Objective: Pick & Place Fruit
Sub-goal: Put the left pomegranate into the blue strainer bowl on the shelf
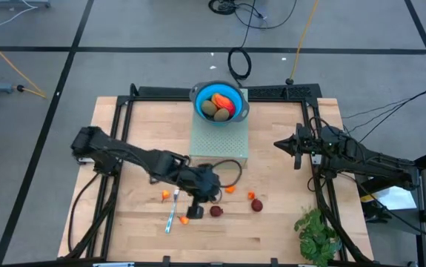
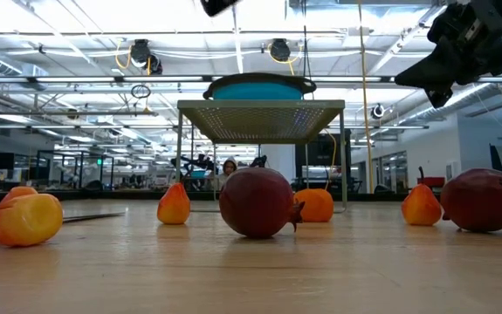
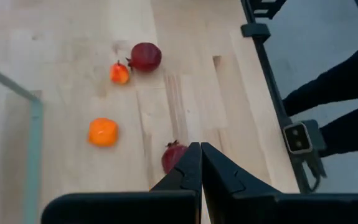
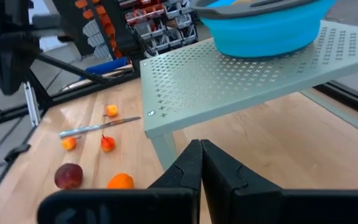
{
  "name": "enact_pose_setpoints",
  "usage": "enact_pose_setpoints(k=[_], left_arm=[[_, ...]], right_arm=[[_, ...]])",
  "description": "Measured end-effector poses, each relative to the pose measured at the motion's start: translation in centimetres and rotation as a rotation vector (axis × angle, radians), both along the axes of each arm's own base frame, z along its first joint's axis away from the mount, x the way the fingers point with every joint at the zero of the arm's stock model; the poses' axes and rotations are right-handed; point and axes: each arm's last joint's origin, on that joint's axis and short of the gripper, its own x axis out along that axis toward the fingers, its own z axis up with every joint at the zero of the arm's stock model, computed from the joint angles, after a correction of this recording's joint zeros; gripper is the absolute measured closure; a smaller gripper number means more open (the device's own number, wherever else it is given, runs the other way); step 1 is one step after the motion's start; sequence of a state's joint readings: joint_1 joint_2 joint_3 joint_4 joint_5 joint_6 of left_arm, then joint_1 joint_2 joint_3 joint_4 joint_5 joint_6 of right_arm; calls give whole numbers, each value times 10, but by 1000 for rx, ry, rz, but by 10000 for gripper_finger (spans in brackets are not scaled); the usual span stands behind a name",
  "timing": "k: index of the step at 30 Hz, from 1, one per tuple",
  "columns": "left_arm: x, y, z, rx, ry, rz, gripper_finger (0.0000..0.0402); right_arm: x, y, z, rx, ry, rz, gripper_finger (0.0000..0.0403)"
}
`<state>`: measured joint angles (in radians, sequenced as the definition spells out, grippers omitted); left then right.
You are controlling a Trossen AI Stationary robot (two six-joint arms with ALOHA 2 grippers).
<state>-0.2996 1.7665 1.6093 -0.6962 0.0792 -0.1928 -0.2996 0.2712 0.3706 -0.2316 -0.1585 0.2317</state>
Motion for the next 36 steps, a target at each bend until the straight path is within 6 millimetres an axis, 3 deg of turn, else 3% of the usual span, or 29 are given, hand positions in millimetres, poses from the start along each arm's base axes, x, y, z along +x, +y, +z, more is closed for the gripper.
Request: enact_pose_setpoints(k=[7,14,26,31,36], left_arm=[[25,-15,-42,-73,91,143,401],[30,-34,-73,-156,212,298,399],[29,-46,-83,-140,204,467,392],[29,-45,-83,-132,200,470,351],[29,-45,-83,-125,198,476,272]], right_arm=[[-1,0,-3,-81,43,21,403],[-1,0,-3,-175,59,42,403],[-1,0,-3,-183,59,44,403],[-1,0,-3,-182,60,44,403],[-1,0,-3,-183,60,44,403]])
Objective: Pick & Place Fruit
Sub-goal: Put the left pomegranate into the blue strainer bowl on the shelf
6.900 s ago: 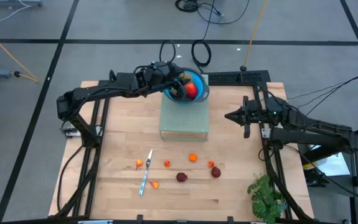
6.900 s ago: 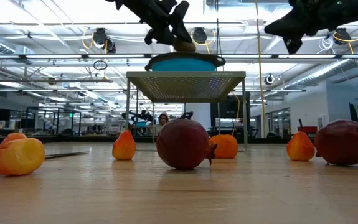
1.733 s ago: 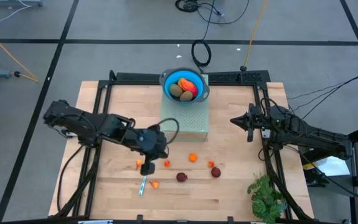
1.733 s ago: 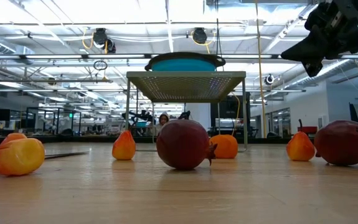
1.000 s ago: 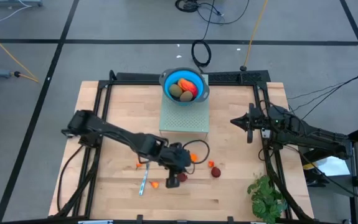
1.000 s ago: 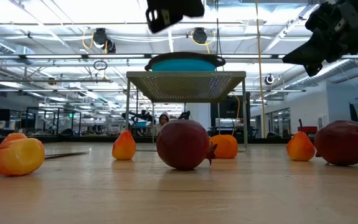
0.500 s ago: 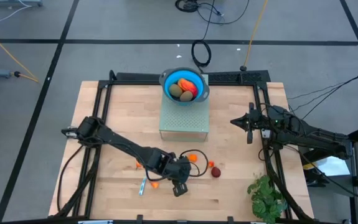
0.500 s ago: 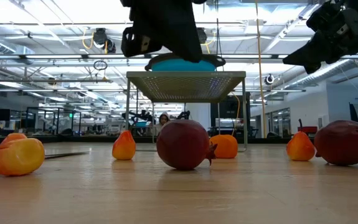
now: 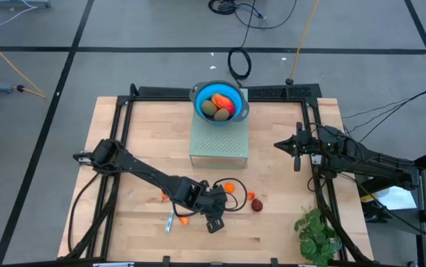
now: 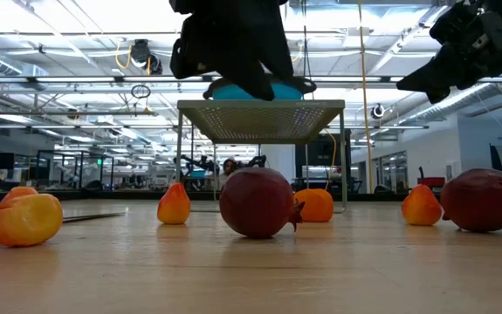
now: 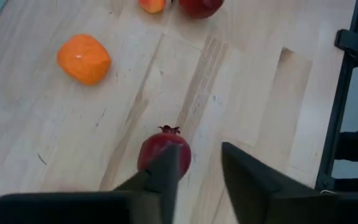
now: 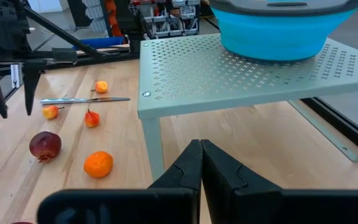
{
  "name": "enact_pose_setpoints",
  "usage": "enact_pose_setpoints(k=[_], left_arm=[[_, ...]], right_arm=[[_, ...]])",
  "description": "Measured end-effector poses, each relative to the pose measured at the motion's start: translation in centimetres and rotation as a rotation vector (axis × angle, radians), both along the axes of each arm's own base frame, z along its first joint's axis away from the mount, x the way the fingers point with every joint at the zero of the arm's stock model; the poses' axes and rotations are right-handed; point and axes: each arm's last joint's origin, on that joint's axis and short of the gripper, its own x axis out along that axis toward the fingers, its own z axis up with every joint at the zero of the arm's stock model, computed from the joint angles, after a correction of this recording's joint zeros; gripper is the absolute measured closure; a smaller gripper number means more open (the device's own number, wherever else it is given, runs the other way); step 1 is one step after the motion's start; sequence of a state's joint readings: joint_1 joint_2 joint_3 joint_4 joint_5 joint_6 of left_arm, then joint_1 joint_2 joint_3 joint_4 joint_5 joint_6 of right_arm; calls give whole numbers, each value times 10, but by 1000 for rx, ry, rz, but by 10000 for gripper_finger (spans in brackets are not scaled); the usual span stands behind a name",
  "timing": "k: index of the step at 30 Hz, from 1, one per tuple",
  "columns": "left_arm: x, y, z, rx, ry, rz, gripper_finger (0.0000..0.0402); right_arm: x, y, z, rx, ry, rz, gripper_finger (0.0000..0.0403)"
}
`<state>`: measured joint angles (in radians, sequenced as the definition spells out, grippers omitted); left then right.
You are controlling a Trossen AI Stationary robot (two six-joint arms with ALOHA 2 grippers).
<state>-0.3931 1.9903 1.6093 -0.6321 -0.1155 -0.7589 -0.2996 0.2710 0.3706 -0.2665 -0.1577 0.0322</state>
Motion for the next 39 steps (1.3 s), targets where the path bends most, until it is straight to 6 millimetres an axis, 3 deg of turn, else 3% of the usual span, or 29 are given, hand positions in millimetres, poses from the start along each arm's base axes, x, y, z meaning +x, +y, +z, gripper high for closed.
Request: enact_pose_setpoints(k=[9,16,23,29,39], left_arm=[[0,0,0,38,-7,-44,115],[0,0,0,75,-10,-102,43],[-3,2,-6,105,3,-127,19],[-8,4,-21,125,41,-121,29],[-6,4,-27,141,-2,-131,36]], right_arm=[[0,0,0,0,0,0,403],[0,0,0,0,0,0,403],[0,0,0,0,0,0,403],[0,0,0,0,0,0,403],[0,0,0,0,0,0,403]])
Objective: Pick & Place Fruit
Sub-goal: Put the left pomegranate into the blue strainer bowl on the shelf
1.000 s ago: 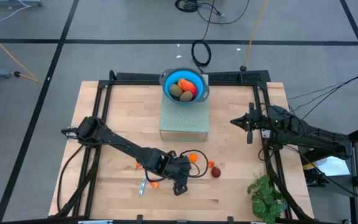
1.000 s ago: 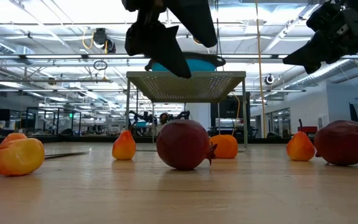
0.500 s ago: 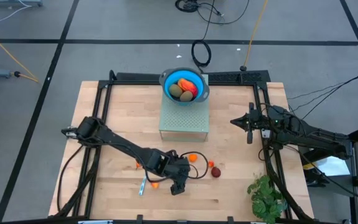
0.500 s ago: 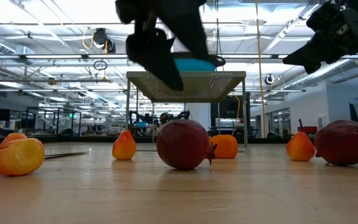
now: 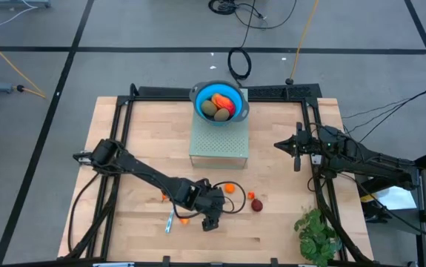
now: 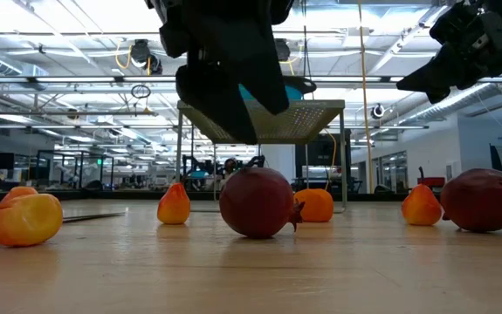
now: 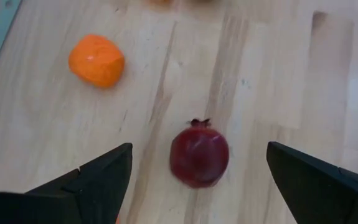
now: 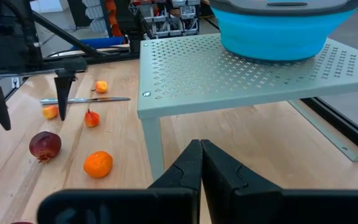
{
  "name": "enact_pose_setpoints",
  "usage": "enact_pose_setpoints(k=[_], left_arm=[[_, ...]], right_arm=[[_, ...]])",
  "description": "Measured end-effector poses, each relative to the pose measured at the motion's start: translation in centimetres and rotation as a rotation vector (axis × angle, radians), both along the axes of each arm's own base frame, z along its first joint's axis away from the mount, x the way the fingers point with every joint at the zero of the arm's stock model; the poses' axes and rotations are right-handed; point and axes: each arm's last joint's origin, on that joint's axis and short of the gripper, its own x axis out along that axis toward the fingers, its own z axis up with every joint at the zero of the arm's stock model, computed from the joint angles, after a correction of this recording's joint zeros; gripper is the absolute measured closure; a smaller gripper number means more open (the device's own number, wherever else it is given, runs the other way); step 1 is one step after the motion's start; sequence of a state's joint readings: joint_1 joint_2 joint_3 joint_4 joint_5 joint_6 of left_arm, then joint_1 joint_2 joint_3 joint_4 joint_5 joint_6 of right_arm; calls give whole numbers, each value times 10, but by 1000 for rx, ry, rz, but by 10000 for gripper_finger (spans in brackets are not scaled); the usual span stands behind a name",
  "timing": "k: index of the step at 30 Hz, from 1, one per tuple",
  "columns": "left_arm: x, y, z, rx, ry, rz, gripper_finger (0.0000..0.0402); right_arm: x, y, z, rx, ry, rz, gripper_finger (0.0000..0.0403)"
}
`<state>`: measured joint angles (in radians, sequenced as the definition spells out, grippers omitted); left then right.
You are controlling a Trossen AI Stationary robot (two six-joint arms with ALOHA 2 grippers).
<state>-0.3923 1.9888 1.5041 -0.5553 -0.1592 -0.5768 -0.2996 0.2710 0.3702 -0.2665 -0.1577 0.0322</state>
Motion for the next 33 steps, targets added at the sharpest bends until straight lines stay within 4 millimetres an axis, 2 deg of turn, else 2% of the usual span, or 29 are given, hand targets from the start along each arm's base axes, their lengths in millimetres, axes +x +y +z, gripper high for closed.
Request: enact_pose_setpoints(k=[5,13,20,26,33], left_arm=[[0,3,-8,11,-11,-1,36],[3,5,-9,19,-32,-3,36],[10,-1,-40,7,42,-44,36],[11,-2,-45,28,45,-58,37],[13,-6,-63,22,78,-109,37]], right_arm=[[0,0,0,-20,3,5,403],[0,0,0,-22,3,3,403],[0,0,0,-26,4,3,403],[0,0,0,-51,6,9,403],[0,0,0,-55,7,10,403]])
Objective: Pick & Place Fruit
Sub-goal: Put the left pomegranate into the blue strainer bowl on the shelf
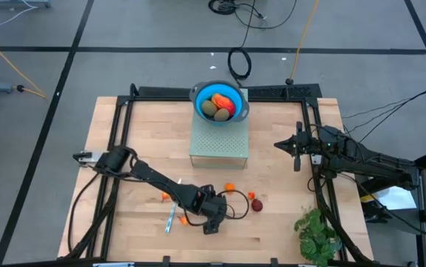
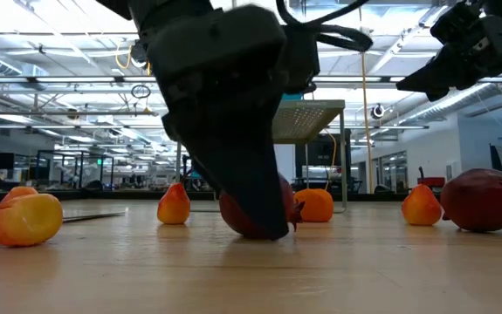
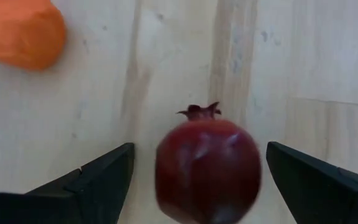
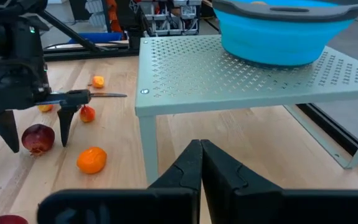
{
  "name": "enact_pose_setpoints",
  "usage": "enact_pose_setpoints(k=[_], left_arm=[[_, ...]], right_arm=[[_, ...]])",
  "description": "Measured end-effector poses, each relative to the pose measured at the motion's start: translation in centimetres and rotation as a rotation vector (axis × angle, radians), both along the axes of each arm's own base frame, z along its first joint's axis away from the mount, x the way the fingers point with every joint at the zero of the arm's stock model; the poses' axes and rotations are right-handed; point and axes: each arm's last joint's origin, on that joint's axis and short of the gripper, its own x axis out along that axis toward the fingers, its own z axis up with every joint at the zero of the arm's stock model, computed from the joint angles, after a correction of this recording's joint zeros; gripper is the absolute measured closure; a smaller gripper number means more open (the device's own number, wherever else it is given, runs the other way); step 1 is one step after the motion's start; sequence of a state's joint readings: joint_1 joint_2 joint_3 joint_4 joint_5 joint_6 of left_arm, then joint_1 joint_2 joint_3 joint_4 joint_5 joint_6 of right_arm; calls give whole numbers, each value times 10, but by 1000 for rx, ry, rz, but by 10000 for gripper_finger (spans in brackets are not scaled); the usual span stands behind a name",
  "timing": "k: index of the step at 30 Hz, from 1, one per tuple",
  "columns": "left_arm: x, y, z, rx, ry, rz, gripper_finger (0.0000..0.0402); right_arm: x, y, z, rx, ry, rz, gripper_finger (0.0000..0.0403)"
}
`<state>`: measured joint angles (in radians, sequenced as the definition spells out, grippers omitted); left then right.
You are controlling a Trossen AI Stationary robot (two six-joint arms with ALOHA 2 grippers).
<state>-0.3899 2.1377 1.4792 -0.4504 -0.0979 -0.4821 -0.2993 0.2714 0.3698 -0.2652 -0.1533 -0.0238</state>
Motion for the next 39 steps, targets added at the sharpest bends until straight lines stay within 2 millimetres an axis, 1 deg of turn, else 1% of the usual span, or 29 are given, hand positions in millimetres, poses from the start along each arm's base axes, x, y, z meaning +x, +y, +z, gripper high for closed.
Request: enact_pose_setpoints(k=[8,11,13,19,23,26,29,31,34,37,39], left_arm=[[2,2,0,22,-19,15,38],[2,1,0,18,-24,10,51],[2,1,0,19,-23,10,71],[3,1,0,-3,-22,0,151],[3,0,0,-6,-28,3,197],[3,0,0,-17,-29,13,224],[4,0,1,-24,-26,27,234],[5,0,6,-22,-19,27,231],[9,-1,19,-13,-10,19,219],[13,-1,36,-5,15,22,218],[17,-3,51,-12,-2,23,224]], right_arm=[[0,0,0,-1,1,0,403],[0,0,0,-17,3,4,403],[0,0,0,-20,4,5,403],[0,0,0,-21,4,5,403],[0,0,0,-21,4,5,403],[0,0,0,-21,4,5,403],[0,0,0,-21,4,5,403],[0,0,0,-21,4,5,403],[0,0,0,-21,4,5,403],[0,0,0,-21,4,6,403],[0,0,0,-21,4,6,403]])
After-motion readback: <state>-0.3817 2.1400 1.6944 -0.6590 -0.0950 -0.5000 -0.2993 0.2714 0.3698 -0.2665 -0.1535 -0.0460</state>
